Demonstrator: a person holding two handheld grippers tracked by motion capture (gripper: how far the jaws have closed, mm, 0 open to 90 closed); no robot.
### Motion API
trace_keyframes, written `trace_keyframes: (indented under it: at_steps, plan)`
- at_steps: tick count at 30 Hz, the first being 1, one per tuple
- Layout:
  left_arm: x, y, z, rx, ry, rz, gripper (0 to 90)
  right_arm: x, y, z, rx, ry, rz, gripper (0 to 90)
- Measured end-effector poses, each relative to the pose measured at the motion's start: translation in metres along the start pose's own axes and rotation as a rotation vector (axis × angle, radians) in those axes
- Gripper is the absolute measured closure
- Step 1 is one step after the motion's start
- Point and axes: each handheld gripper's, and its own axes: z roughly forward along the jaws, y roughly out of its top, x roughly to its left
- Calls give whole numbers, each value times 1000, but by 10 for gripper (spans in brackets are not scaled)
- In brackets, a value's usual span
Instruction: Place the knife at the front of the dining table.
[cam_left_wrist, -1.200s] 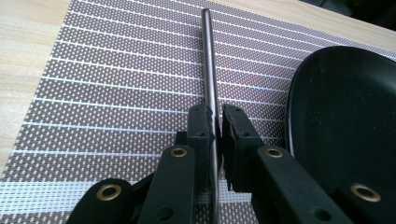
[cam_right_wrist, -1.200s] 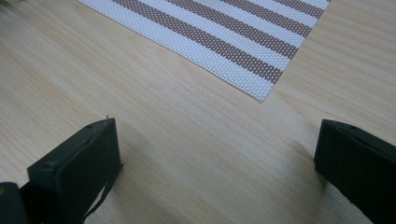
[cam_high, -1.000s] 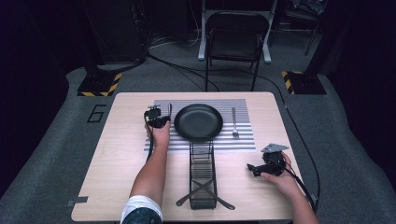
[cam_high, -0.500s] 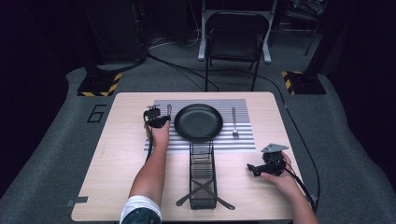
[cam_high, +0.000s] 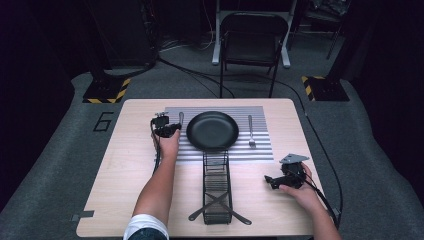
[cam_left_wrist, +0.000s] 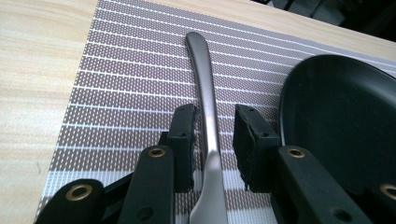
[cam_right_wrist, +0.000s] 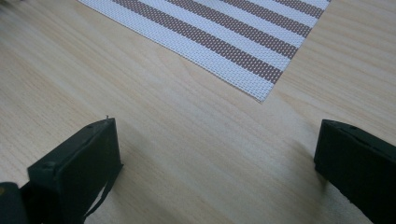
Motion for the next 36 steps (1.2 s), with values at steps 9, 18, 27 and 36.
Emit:
trace_keyframes:
  at_steps: [9,18,27,36]
  plan:
    - [4,-5,-19,17,-29,32,653,0,0,0,0,0,1,0]
    - [-2,-8,-46,33,-94,130,594,0,0,0,0,0,1,0]
    - [-5,-20,-73,33,-143,213,555,0,0,0,-1,0,2,0]
    - [4,-37,-98,62,-151,285,490,0,0,0,-1,0,2,0]
